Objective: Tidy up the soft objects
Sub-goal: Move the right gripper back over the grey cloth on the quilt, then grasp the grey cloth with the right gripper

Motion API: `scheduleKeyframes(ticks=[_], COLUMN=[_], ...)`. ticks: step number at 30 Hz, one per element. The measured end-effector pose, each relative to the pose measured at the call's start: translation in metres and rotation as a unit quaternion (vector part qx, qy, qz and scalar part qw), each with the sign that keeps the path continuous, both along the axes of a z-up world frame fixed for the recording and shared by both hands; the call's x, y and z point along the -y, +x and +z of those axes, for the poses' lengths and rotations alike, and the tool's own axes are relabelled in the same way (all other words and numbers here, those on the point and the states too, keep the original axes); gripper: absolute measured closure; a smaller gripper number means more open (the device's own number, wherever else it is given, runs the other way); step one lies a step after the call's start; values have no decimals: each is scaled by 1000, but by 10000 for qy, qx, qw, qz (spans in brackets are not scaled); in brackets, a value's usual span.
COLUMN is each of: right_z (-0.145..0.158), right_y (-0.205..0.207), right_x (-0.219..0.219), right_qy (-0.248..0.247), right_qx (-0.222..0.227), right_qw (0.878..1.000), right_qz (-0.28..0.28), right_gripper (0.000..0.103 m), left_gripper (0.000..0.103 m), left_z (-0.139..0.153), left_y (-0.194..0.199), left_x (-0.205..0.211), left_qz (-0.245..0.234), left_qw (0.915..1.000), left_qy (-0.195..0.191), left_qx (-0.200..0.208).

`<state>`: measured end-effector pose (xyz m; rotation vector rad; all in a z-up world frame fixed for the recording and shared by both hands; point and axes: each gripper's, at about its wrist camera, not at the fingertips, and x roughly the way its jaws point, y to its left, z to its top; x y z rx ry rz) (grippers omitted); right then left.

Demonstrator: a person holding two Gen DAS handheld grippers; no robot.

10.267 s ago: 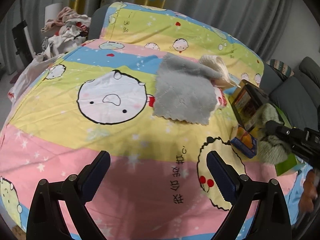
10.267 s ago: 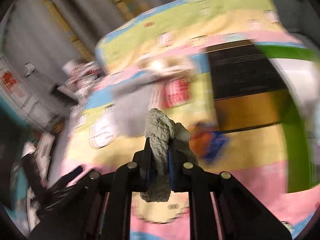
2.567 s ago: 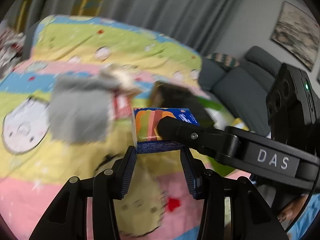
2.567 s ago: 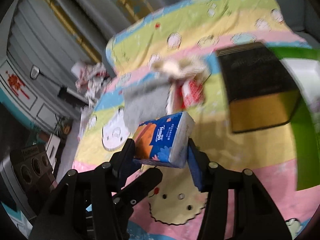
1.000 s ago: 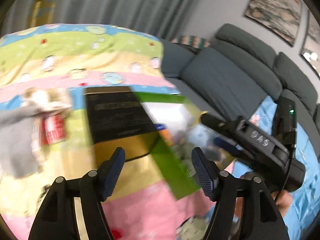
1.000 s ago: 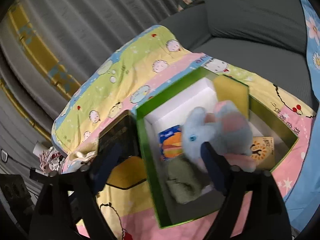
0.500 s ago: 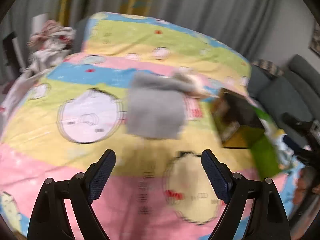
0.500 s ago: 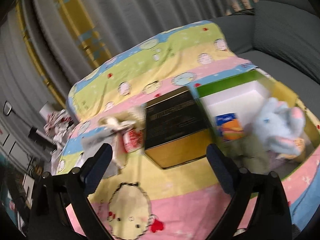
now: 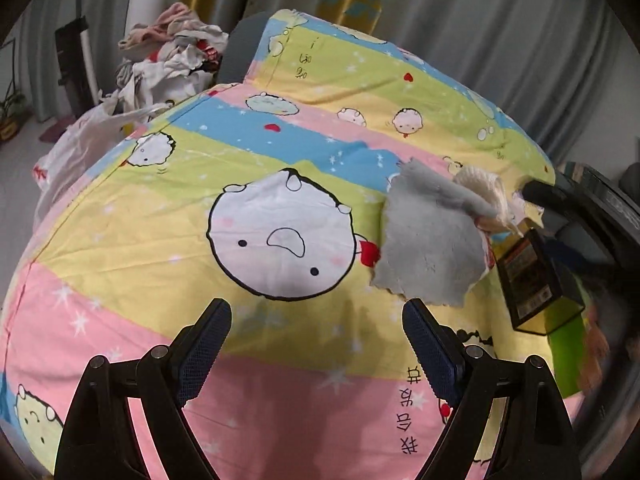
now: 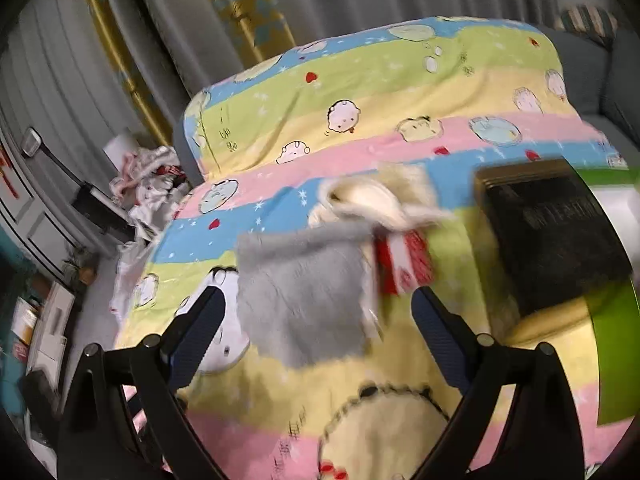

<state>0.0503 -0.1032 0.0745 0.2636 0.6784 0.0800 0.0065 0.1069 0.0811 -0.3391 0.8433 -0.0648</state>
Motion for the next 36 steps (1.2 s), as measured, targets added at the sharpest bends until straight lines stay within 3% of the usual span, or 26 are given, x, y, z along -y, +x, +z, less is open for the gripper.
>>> scheduleKeyframes(ticks=[5, 10, 12, 13, 14, 15, 22, 27, 29, 30, 32, 36], right_z=[-3, -20, -29, -32, -35, -36, -5, 28, 31, 30, 24, 5], right_y=[51, 79, 86, 89, 91, 92, 63, 38, 41, 46, 58, 93], right_x=[-30, -60, -62, -62, -58, -51, -21, -28, -38, -45, -52, -61], right_qy=[-383, -1110, -1397, -1508, -1570, -1511, -485, -244, -405, -524, -701, -981], right_qx=[-309, -537, -641, -700, -785, -828, -277, 84, -28, -142, -333, -751], right_qw=[9986, 9920, 9878, 9859, 9844, 9850, 9979, 9975, 9949, 9933, 9918, 9866], right_qz=[-180, 273, 248, 210, 139, 19, 334, 650, 922, 1021, 1013, 1066], right_gripper=[11, 15, 31, 54, 89, 100, 101, 99, 93, 84, 26, 26], left_gripper=[15, 15, 15, 15, 15, 15, 15, 15, 15, 15, 15, 15], left_z=[-1, -1, -1, -1, -2, -3, -4, -5, -6, -7, -8, -7], left_y=[3, 5, 5, 5, 6, 6, 6, 6, 6, 6, 7, 7], left_x=[-11, -18, -21, -22, -23, -24, -24, -25, -25, -25, -25, -24], left_qz=[163, 102, 120, 142, 181, 195, 183, 252, 260, 253, 236, 97], left_qw=[9998, 9995, 9993, 9993, 9991, 9990, 9986, 9983, 9982, 9981, 9979, 9978], left_qy=[-3, -289, -340, -344, -360, -372, -458, -448, -459, -469, -500, -569], left_qx=[-63, -84, -88, -98, -121, -134, -193, -260, -279, -297, -341, -332])
